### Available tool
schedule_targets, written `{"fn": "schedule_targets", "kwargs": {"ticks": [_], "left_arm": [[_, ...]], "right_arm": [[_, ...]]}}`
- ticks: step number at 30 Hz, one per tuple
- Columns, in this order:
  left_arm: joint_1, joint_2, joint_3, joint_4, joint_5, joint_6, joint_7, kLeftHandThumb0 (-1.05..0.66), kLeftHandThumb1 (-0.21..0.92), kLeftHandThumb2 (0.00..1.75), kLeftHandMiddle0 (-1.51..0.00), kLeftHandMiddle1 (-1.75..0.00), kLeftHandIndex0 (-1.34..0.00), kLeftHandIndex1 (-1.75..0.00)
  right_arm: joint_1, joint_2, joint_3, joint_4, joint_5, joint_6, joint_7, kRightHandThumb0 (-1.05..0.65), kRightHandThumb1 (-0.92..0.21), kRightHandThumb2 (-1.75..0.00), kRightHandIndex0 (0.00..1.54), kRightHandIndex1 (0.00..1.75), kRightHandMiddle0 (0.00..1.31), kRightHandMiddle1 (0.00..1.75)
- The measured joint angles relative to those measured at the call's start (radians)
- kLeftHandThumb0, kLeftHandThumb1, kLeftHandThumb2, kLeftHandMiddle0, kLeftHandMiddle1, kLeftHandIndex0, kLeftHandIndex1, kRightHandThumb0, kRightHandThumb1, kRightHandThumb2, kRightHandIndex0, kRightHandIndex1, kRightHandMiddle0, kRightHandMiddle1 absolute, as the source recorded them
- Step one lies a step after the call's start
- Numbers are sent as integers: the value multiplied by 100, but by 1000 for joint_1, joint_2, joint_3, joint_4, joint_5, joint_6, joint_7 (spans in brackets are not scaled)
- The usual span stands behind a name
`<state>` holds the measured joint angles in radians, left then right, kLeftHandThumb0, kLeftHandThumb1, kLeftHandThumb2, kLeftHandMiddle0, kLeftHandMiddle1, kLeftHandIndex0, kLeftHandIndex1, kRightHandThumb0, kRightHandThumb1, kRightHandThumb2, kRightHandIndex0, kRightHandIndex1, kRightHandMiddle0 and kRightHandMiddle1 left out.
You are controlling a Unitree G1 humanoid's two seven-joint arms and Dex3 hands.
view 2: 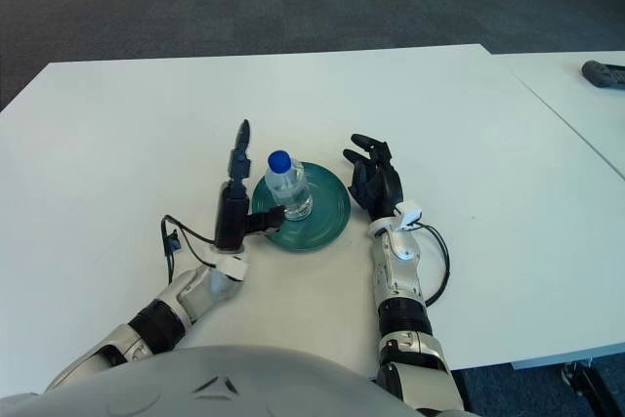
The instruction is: Put the bottle into the plate.
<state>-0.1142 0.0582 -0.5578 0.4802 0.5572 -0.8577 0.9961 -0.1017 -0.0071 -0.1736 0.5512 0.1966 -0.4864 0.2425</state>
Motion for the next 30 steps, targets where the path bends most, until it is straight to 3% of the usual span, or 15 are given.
{"fn": "schedule_targets", "kwargs": {"ticks": [11, 20, 30], "left_arm": [[-92, -37, 134, 176, 48, -43, 182, -92, 92, 99, -58, -22, -29, -116], [-135, -46, 164, 255, 89, -136, 264, -94, 92, 104, -51, -42, -36, -127], [-154, -62, 202, 296, 95, -189, 290, -94, 92, 106, -48, -47, -37, -129]], "right_arm": [[-7, -4, 1, 10, -12, -7, -4, -54, -86, -77, 47, 108, 8, 112], [-21, -10, 0, 36, -13, -14, -4, -52, -85, -78, 48, 107, 7, 112], [-38, -17, -3, 64, -13, -26, -4, -52, -84, -79, 48, 106, 8, 112]]}}
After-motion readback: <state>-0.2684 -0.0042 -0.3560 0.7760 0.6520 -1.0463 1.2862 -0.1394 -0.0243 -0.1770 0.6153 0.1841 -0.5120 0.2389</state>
